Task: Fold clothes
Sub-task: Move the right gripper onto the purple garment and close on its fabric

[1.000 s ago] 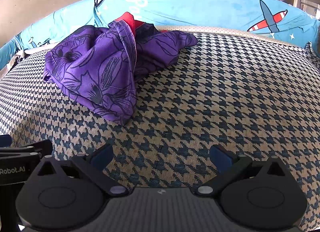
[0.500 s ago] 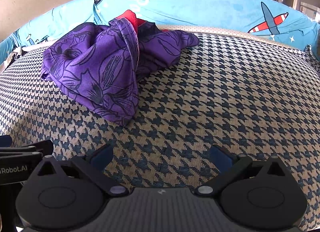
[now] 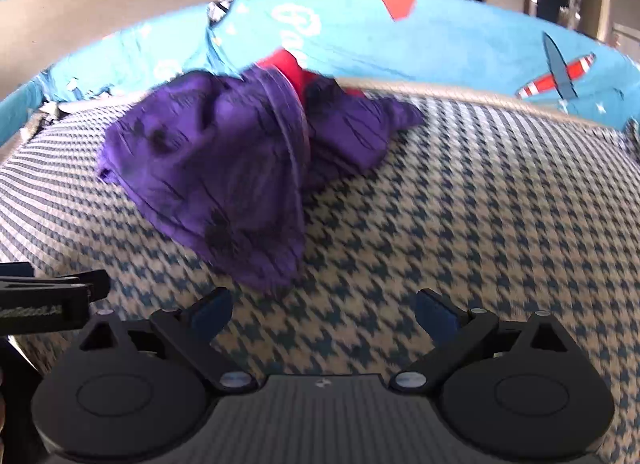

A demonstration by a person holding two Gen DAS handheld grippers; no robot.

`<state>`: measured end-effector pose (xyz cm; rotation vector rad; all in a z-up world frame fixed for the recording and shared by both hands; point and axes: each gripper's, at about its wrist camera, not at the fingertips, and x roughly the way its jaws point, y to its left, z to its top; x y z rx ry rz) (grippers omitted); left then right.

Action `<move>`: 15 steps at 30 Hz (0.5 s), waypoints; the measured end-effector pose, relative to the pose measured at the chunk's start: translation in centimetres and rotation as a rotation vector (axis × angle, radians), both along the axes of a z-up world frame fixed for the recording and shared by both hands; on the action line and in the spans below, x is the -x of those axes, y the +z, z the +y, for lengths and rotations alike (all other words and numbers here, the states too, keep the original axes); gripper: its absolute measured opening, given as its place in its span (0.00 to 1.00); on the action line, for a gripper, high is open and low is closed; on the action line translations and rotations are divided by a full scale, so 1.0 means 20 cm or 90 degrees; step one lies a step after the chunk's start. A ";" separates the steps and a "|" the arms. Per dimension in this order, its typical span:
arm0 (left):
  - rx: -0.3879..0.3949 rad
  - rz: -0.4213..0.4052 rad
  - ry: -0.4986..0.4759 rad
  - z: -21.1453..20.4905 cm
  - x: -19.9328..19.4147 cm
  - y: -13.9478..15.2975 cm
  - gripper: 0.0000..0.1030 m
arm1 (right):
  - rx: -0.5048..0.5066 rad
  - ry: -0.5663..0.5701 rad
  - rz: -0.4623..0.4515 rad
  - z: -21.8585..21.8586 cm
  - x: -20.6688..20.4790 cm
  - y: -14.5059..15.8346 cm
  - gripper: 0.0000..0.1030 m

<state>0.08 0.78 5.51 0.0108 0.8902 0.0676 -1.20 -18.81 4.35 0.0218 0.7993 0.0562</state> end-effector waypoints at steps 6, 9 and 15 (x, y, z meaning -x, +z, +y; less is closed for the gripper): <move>-0.006 -0.016 0.033 0.14 -0.13 0.06 1.00 | 0.003 0.071 -0.053 0.12 -0.06 0.10 0.91; -0.014 -0.021 0.054 0.22 -0.20 0.09 1.00 | 0.007 0.110 -0.068 0.20 -0.09 0.13 0.84; -0.024 -0.021 0.105 0.38 -0.38 0.12 1.00 | 0.020 0.182 -0.092 0.36 -0.18 0.17 0.76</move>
